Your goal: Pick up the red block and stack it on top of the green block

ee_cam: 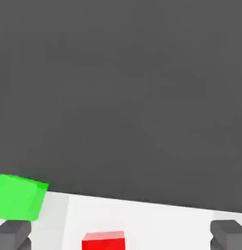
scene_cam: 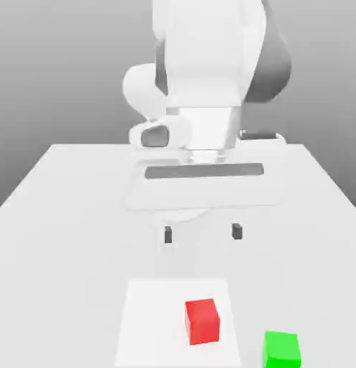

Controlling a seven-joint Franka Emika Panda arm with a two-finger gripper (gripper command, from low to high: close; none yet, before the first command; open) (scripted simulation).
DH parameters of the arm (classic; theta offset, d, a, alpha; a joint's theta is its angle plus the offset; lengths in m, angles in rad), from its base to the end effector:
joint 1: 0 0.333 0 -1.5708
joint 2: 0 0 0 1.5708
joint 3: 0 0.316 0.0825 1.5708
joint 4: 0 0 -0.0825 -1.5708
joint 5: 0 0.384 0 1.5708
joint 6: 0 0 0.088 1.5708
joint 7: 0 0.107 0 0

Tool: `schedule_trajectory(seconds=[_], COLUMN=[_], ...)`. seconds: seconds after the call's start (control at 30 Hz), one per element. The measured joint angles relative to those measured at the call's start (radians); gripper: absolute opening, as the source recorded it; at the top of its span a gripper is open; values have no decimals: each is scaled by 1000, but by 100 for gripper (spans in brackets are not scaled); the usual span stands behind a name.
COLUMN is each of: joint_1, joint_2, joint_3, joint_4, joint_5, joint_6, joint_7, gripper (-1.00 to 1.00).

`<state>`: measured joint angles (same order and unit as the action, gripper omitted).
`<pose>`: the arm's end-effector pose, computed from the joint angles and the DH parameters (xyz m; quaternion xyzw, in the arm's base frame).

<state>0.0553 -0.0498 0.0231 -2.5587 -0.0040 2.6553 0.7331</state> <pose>0.4615 0.0363 0.2988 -0.9449 0.3190 -0.0678 0.0274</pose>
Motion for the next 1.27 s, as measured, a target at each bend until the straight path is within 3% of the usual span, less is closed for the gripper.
schedule_trajectory(seconds=[0.3,0.33,0.57,0.73,1.0,1.13,1.17,1.27], joint_1=[16,18,17,10,115,142,146,146], joint_2=[326,357,362,206,253,380,401,401], joint_3=[-4,-6,-5,4,102,92,89,89], joint_4=[-34,-29,-29,-52,185,218,220,220], joint_5=[-15,-17,-20,-8,-42,-77,-82,-82], joint_6=[214,240,244,112,-81,12,31,31], joint_7=[-4,-3,-1,-10,11,35,40,40], gripper=[0,-100,-100,-100,-100,-100,100,100])
